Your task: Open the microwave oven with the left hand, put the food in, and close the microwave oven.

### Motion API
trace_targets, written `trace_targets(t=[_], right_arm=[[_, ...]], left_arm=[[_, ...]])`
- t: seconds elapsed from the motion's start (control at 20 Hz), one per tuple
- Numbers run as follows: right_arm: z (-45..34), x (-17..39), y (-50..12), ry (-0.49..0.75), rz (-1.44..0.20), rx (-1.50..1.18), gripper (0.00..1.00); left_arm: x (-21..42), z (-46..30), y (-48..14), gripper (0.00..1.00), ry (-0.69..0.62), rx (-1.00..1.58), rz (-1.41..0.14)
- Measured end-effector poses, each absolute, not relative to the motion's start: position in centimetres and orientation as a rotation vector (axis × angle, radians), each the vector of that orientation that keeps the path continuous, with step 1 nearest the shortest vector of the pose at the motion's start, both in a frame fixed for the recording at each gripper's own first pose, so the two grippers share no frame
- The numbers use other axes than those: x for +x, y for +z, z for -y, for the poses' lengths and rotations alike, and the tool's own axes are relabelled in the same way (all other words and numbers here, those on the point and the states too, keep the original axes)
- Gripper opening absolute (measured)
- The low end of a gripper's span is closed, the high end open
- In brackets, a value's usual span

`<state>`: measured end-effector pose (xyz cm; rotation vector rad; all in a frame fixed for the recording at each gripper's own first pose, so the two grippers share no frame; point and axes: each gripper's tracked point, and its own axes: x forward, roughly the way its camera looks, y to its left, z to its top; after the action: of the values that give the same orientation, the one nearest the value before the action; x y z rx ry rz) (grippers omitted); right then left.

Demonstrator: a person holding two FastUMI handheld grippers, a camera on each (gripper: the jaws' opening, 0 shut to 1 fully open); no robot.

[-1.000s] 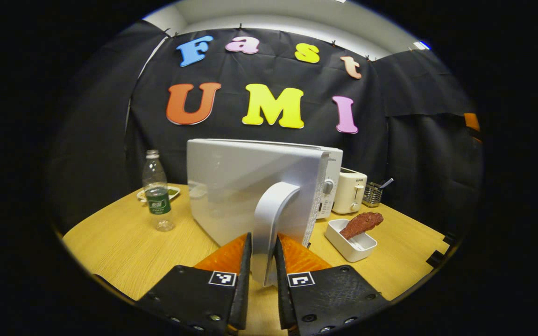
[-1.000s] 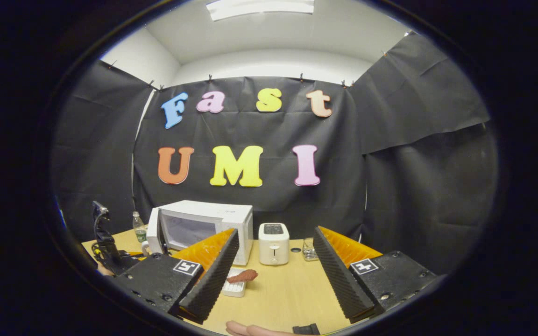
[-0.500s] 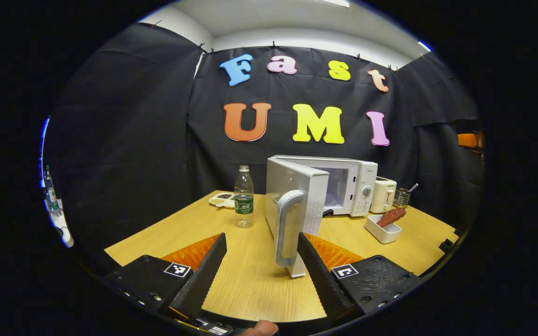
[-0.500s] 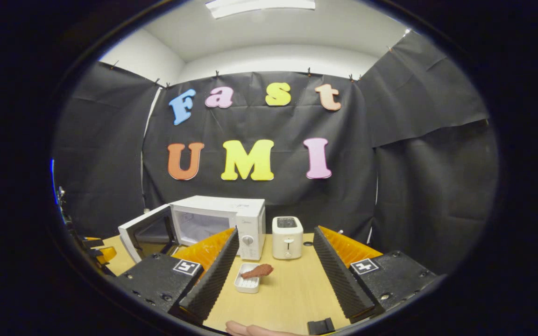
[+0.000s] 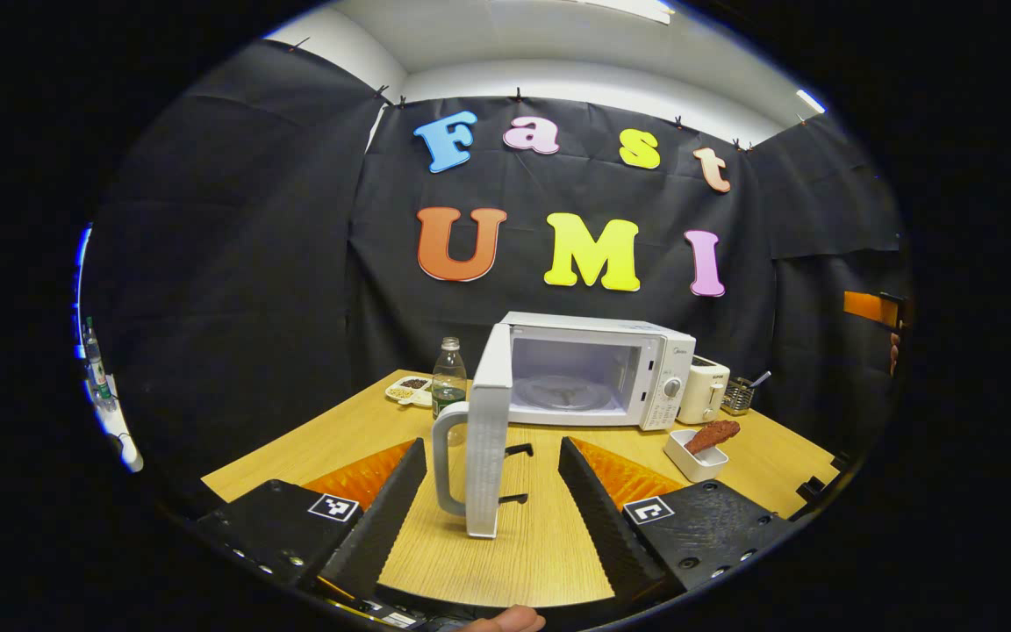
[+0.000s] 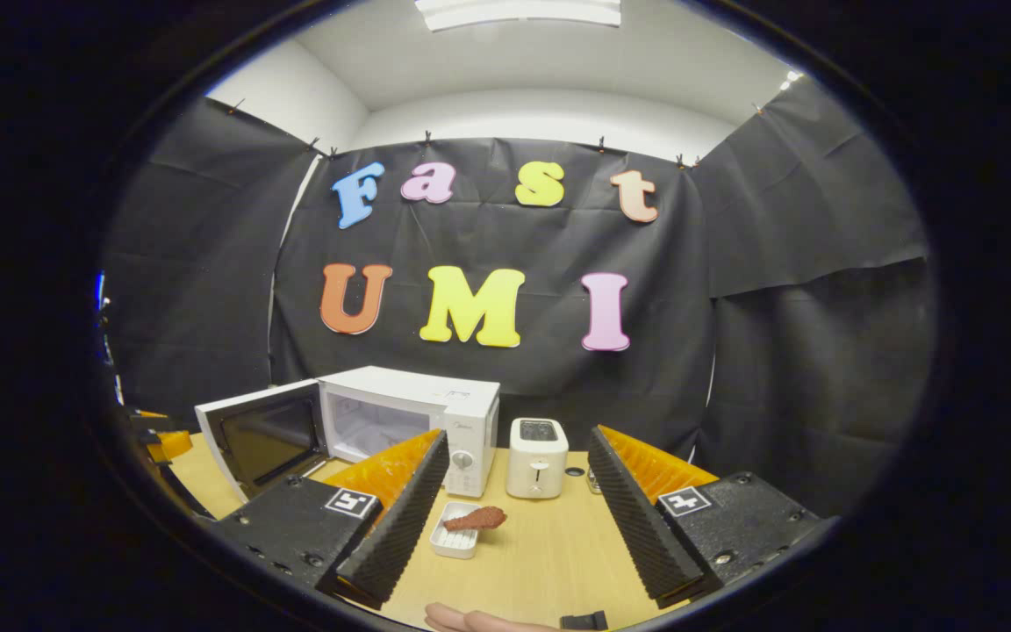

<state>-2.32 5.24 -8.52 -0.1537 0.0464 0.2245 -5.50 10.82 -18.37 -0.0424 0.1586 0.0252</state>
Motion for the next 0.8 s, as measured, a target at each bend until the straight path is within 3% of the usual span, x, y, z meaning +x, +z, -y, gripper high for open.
trace_targets(t=[0.15,0.2,0.3,0.4,0.45,0.55,0.6,0.8], right_arm=[[-4.9,0.5,-9.6,0.224,-0.073,-0.150,1.00],[-4.7,1.4,-10.3,0.227,-0.097,-0.148,0.95],[-4.6,3.3,-11.7,0.242,-0.146,-0.133,1.00],[-4.6,5.2,-13.7,0.262,-0.217,-0.120,0.96],[-4.6,6.0,-14.6,0.277,-0.256,-0.112,1.00],[-4.7,8.0,-16.4,0.306,-0.323,-0.104,0.96],[-4.6,9.1,-17.6,0.314,-0.361,-0.110,1.00],[-5.1,11.9,-22.9,0.384,-0.547,-0.077,1.00]], left_arm=[[-3.6,-9.5,-15.0,0.94,0.030,0.004,-0.124],[-3.0,-8.6,-13.9,0.94,0.020,0.013,-0.115],[-1.8,-6.9,-11.8,0.94,-0.004,0.027,-0.087],[-0.3,-5.6,-10.3,0.94,-0.014,0.040,-0.065],[0.4,-5.3,-9.6,0.94,-0.008,0.045,-0.056],[1.9,-4.4,-8.5,0.95,-0.013,0.032,-0.049],[2.5,-3.7,-7.9,0.95,-0.027,0.022,-0.043],[5.2,-2.8,-5.2,0.95,-0.026,0.007,-0.010]])
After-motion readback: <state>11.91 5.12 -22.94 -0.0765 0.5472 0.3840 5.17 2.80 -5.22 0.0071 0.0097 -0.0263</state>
